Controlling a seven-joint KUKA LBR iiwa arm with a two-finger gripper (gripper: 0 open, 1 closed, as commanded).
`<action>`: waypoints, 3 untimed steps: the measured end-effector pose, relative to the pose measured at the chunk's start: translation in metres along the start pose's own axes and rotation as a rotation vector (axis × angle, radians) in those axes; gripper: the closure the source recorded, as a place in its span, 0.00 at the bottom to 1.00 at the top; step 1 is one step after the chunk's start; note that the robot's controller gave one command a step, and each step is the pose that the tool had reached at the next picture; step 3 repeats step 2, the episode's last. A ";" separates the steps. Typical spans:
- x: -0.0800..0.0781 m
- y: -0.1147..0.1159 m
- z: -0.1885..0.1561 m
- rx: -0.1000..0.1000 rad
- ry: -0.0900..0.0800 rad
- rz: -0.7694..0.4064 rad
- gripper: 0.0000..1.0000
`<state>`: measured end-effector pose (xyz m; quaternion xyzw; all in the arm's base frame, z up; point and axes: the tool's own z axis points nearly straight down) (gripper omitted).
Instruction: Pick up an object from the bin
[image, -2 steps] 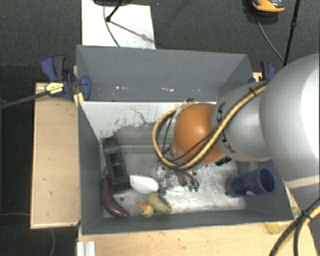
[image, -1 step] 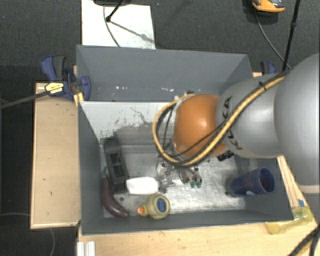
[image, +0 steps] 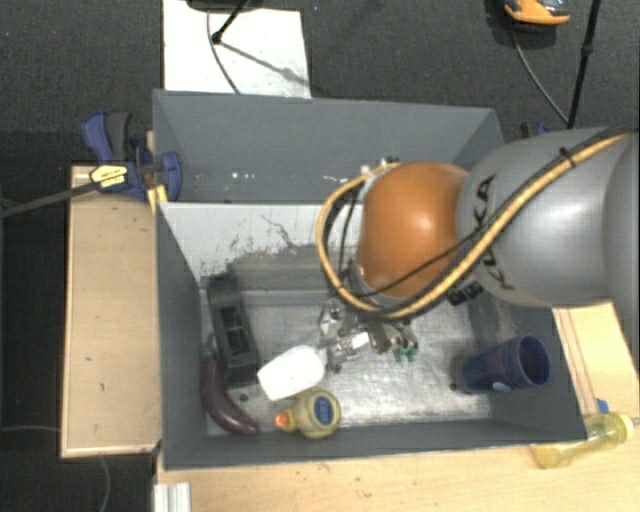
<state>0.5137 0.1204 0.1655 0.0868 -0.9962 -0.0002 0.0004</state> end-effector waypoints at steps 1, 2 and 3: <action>-0.004 -0.002 -0.028 0.000 -0.009 -0.001 1.00; 0.000 0.005 -0.060 0.000 0.001 -0.016 1.00; 0.000 0.005 -0.060 0.000 0.001 -0.016 1.00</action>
Offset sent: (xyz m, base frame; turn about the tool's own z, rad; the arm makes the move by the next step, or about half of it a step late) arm -0.0028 0.0097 0.0828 -0.0283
